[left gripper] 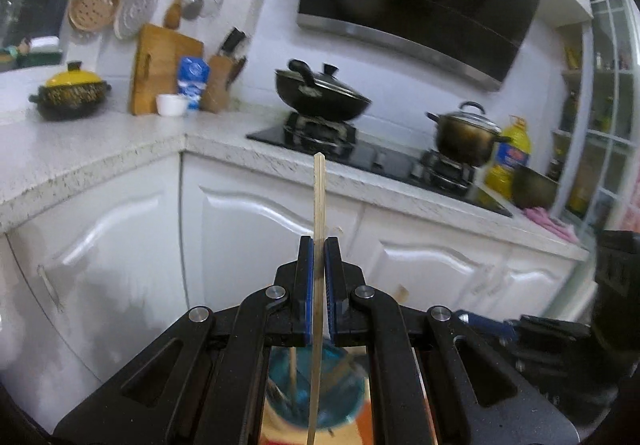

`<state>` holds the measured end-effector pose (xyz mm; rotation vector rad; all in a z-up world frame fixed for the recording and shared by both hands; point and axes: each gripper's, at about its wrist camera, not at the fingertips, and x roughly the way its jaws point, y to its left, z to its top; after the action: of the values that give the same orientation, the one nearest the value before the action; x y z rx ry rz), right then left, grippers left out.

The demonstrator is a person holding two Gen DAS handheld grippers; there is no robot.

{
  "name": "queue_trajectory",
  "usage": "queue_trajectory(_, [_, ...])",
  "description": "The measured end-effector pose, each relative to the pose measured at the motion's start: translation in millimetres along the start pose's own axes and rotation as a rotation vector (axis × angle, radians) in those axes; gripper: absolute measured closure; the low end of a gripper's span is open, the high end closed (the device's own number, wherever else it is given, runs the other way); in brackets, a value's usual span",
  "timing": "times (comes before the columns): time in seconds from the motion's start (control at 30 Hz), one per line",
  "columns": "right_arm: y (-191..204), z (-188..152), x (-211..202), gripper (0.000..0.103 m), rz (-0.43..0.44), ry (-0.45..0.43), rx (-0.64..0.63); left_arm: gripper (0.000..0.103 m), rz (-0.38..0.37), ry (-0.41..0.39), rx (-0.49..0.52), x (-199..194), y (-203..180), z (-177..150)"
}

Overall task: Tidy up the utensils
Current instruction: 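Lift the white spoon and chopstick up into the holder with both tools, then open both tools to release the white spoon and chopstick into the holder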

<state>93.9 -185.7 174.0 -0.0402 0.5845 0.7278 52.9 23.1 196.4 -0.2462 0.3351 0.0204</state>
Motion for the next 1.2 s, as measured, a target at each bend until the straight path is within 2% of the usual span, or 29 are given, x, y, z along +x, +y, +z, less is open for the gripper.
queue_trajectory(0.27, [-2,0,55,0.091,0.002,0.019,-0.025,0.099,0.067,-0.011,-0.004,48,8,-14])
queue_trajectory(0.43, [-7,-15,78,0.091,-0.004,0.048,-0.023,0.099,0.087,0.027,-0.022,66,17,-30])
queue_trajectory(0.5, [-9,-22,83,0.091,0.003,0.065,-0.017,0.099,0.089,0.050,-0.016,70,18,-38])
queue_trajectory(0.63, [-12,-37,93,0.091,0.023,0.115,-0.014,0.099,0.097,0.042,0.024,62,16,-44])
queue_trajectory(0.77, [-21,-54,103,0.090,0.040,0.177,0.048,0.099,0.092,0.056,0.039,59,15,-47])
queue_trajectory(0.93, [-34,-66,93,0.089,0.050,0.208,0.108,0.099,0.067,0.085,0.050,58,12,-46])
queue_trajectory(0.97, [-38,-67,88,0.081,0.050,0.198,0.126,0.099,0.066,0.093,0.066,58,9,-47])
queue_trajectory(1.03, [-45,-67,78,0.075,0.051,0.187,0.160,0.099,0.059,0.111,0.087,59,5,-47])
queue_trajectory(1.17, [-51,-69,60,0.074,0.058,0.174,0.189,0.099,0.018,0.153,0.055,58,7,-43])
queue_trajectory(1.2, [-50,-69,57,0.074,0.055,0.173,0.187,0.094,0.015,0.156,0.043,56,8,-42])
